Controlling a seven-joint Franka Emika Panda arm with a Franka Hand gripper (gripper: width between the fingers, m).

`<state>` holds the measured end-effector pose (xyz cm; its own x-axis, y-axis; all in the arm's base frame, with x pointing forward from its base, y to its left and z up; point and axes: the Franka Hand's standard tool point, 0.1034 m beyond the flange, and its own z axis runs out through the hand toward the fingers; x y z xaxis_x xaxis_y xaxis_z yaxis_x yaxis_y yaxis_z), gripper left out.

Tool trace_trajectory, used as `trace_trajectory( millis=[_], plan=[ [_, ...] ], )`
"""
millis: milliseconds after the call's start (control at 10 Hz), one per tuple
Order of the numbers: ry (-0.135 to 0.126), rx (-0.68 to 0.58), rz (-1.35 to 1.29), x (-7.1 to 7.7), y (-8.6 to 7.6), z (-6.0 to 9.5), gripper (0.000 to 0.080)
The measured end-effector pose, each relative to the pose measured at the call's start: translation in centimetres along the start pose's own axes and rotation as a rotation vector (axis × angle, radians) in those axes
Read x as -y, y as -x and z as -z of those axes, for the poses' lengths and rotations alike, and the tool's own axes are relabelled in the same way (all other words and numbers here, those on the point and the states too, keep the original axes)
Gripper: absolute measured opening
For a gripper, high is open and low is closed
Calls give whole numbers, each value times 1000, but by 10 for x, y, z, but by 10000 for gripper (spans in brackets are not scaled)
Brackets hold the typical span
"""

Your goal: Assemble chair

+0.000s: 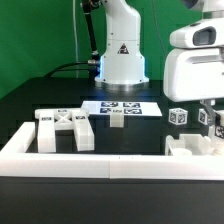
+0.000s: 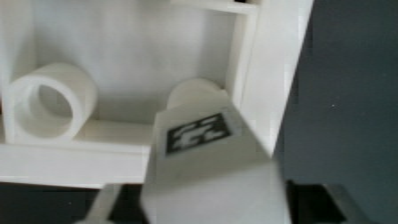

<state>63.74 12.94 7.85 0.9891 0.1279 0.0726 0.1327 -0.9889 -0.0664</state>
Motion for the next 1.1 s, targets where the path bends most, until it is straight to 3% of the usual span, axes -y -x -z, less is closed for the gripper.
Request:
trace_trajectory(
  millis=[100, 300, 1100],
  plan=[
    [0, 0, -16, -1, 0, 0, 291],
    [-9, 0, -116, -3, 0, 0, 291],
    [-26, 12, -950, -8, 1, -2, 291]
  ],
)
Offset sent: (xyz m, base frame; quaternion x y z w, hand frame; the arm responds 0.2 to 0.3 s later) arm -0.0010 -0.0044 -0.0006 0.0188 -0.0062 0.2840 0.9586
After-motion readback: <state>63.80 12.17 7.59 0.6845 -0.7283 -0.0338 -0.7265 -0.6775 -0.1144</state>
